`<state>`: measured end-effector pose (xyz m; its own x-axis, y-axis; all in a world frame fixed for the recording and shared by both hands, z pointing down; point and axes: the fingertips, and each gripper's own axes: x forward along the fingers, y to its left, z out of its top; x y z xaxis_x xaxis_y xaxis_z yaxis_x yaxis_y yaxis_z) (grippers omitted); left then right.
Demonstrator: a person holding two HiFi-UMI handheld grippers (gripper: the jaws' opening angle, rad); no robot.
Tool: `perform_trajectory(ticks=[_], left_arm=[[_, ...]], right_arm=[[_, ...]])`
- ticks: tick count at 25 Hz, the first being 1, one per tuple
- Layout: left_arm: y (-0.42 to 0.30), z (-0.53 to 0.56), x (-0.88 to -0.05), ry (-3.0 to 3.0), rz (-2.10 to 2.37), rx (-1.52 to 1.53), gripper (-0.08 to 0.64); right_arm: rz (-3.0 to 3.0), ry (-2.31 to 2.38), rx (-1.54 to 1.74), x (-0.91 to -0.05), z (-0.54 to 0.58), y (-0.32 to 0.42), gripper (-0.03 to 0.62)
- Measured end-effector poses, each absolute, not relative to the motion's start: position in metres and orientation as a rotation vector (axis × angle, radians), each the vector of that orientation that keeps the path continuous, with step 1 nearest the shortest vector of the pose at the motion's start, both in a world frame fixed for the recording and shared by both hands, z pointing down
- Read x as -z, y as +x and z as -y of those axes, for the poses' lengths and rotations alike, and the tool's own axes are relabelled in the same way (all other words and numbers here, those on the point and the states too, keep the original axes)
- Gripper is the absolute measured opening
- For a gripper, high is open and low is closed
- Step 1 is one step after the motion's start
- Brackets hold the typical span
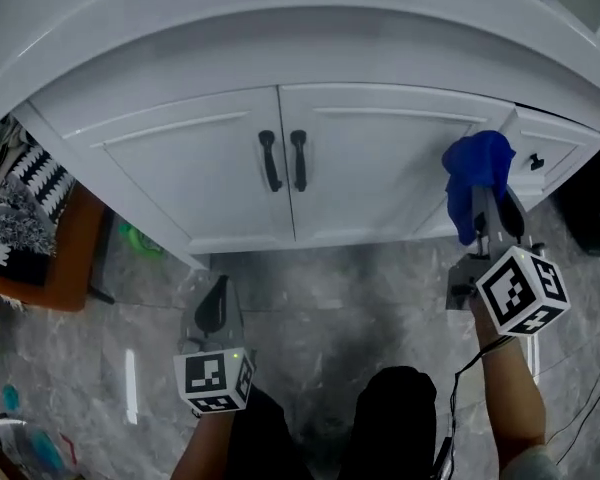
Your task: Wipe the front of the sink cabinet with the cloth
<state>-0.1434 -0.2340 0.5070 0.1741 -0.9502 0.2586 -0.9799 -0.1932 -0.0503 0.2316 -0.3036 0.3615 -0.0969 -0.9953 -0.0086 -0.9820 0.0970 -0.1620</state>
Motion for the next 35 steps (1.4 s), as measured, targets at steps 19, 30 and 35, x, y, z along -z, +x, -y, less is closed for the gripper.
perform_trajectory(ticks=[19, 30, 35], left_arm=[[-0.169, 0.232, -0.543, 2.29, 1.848, -0.182, 0.011], [-0.207, 0.227, -0.544, 2.192, 1.988, -0.128, 0.011], [-0.207, 0.227, -0.552, 2.214, 2.015, -0.236, 0.011]], right_arm=[[-2.035, -2.285, 0.182, -0.337, 0.335, 0.213, 0.058], [-2.252, -2.115, 0.218, -0.331, 0.341, 0.105, 0.057], [-2.335, -2.058, 0.238, -0.33, 0.344, 0.063, 0.057]])
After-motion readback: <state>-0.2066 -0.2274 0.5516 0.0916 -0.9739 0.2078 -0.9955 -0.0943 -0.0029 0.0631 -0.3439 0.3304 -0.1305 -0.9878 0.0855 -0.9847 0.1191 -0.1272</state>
